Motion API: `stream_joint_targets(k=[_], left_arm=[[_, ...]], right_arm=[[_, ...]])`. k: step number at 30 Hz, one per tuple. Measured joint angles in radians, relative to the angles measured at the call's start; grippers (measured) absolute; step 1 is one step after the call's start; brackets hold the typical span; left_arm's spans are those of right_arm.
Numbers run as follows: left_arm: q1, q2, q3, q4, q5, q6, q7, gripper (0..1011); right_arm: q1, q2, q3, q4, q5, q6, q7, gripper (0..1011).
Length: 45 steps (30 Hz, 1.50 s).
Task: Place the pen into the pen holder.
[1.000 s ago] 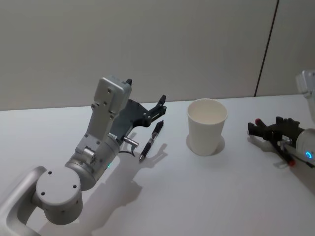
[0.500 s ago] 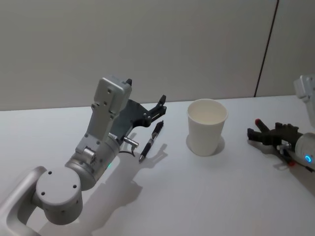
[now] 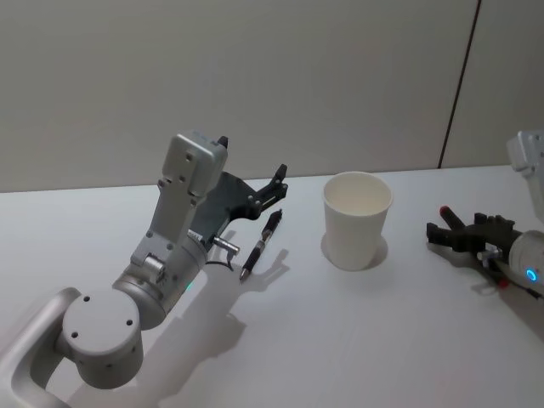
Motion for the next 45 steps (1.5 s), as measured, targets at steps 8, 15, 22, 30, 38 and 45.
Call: stream_joint_targets(k=[8,15,22,30,38,45], left_arm=[[0.000,0.000,0.000,0.000,0.000,0.000,0.000,1001],[0.000,0.000,0.000,0.000,0.000,0.000,0.000,1001],[0.000,0.000,0.000,0.000,0.000,0.000,0.000,1001],[0.000,0.000,0.000,0.000,0.000,0.000,0.000,1001],[0.000,0.000,0.000,0.000,0.000,0.000,0.000,1001],[0.000,0.000,0.000,0.000,0.000,0.000,0.000,1001]], right_arm=[[0.000,0.000,-0.001,0.002,0.001,0.002,0.000,963],[0.000,-0.001,-0.001,0.003,0.002,0.004,0.001,939],[-0.001,-0.001,-0.001,0.003,0.003,0.005,0.001,900],[-0.001,-0.002,-0.002,0.004,0.003,0.005,0.001,861],[-0.001,-0.002,-0.002,0.004,0.003,0.005,0.002,816],[-0.002,-0.002,-0.002,0.005,0.003,0.005,0.001,776]])
